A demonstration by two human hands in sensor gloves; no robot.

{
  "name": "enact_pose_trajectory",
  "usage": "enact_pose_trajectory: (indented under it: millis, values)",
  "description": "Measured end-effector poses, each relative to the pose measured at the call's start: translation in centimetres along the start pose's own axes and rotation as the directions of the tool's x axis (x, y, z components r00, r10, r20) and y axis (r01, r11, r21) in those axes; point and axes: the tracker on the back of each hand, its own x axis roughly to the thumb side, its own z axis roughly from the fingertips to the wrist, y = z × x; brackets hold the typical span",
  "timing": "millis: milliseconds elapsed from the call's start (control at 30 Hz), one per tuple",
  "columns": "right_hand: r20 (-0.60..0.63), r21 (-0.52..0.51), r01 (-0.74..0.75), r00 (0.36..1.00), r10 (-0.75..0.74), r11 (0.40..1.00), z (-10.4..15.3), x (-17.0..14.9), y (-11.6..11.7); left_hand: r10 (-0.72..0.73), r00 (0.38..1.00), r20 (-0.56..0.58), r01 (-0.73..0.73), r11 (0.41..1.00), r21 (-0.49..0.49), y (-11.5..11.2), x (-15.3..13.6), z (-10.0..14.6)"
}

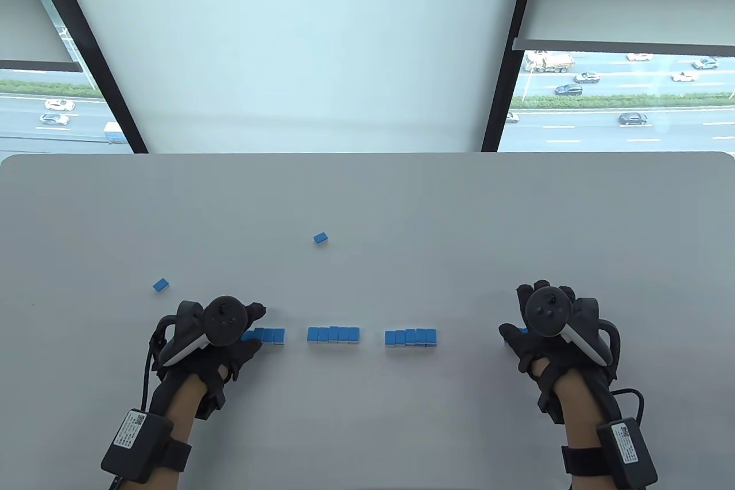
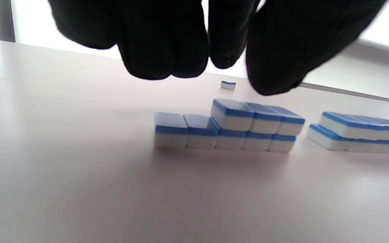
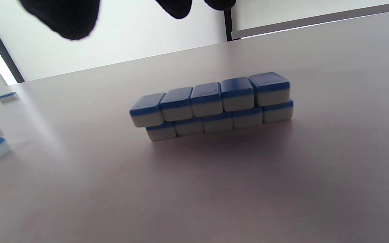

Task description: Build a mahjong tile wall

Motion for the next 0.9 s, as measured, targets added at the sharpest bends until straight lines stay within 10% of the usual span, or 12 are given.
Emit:
enact_pose_trajectory:
  millis: [200,500,900]
  values:
    - [0.002,0.001,-0.008,1.0,0.008,1.0,0.0,0.1,0.0,-0.06,0.998,0.032,0.057,0.996,0.075,2.4,1.2,-0.9]
    - [0.001,-0.015,-0.015,1.0,0.015,1.0,0.1,0.0,-0.2,-0.239,0.968,0.07,0.241,0.971,-0.011,3.8,4.5,-8.9]
    - [-0.011,-0.018,-0.018,1.0,0.018,1.0,0.2,-0.2,-0.3,-0.317,0.948,0.033,0.318,0.937,-0.144,-0.3,6.9,-19.8]
